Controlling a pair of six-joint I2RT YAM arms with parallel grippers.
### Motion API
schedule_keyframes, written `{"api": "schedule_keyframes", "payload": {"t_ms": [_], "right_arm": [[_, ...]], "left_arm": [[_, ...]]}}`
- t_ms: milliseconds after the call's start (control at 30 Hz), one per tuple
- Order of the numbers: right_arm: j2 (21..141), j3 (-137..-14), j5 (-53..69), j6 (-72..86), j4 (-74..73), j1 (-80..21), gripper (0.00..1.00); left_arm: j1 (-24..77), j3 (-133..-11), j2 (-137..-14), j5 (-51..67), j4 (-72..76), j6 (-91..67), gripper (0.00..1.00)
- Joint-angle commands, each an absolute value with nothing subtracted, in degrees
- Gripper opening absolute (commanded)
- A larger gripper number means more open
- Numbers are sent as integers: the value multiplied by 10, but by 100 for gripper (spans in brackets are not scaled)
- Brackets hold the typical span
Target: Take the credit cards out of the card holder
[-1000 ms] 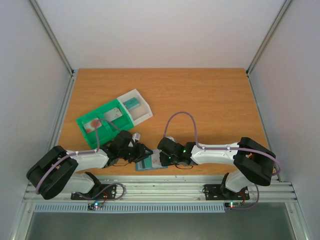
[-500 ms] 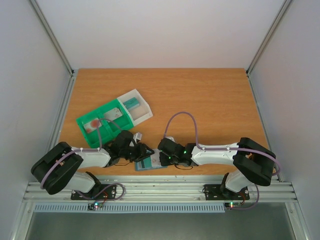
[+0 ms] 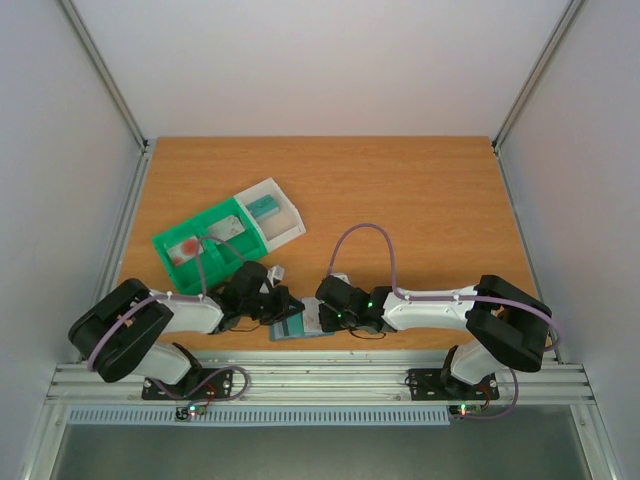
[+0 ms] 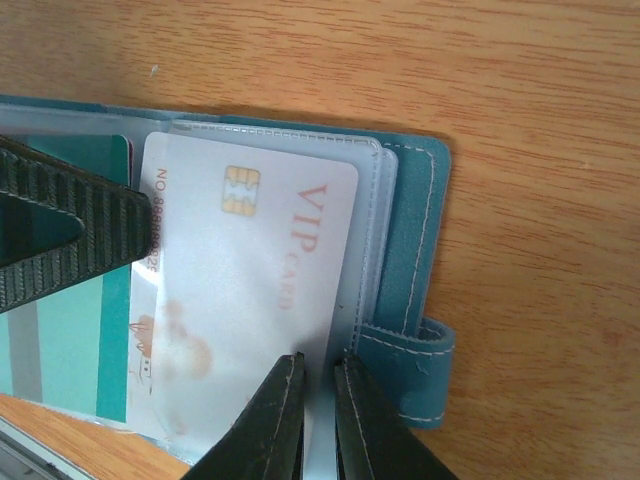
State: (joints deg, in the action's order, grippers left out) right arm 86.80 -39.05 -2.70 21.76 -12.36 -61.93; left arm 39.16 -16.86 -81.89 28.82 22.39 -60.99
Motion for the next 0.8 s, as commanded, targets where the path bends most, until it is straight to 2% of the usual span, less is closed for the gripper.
{"api": "schedule_keyframes", "payload": {"t_ms": [0,767], "right_arm": [[883,-377,-39,225,-141,-619,10],[874,-379,-48,229,-150,-619,9]], "left_arm": [[394,-164,-798,283,234,-598,0],[394,-168,-710,273,103,-592,0]]}}
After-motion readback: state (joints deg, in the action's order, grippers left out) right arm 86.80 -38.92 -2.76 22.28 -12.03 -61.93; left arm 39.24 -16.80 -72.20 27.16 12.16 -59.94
